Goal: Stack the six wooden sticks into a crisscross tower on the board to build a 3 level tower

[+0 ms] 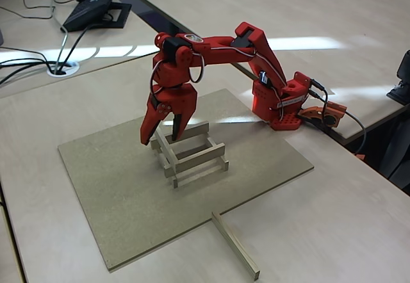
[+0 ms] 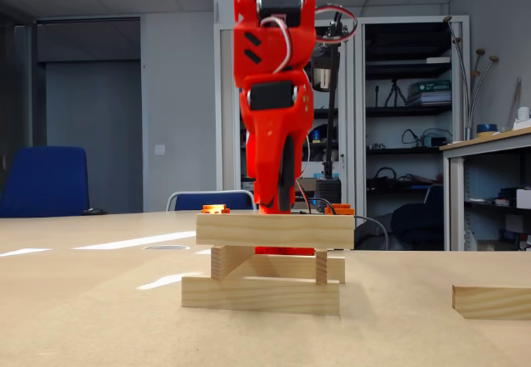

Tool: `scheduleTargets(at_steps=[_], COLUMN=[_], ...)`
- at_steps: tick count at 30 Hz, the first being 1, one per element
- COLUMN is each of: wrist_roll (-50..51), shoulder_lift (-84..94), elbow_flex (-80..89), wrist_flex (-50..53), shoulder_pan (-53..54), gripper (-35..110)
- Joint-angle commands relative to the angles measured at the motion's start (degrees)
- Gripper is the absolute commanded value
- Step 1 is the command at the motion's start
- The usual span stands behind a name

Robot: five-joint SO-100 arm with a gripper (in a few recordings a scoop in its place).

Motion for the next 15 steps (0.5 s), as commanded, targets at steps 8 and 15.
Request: scheduleTargets(at_steps=[8,15], wrist_roll=[9.4,19.8], shoulder_lift=[11.4,3.8], elbow_flex=[5.7,1.1], wrist_flex=[0.4,-0.5], shoulder_pan=[-12.4,-24.0], gripper=[30,29])
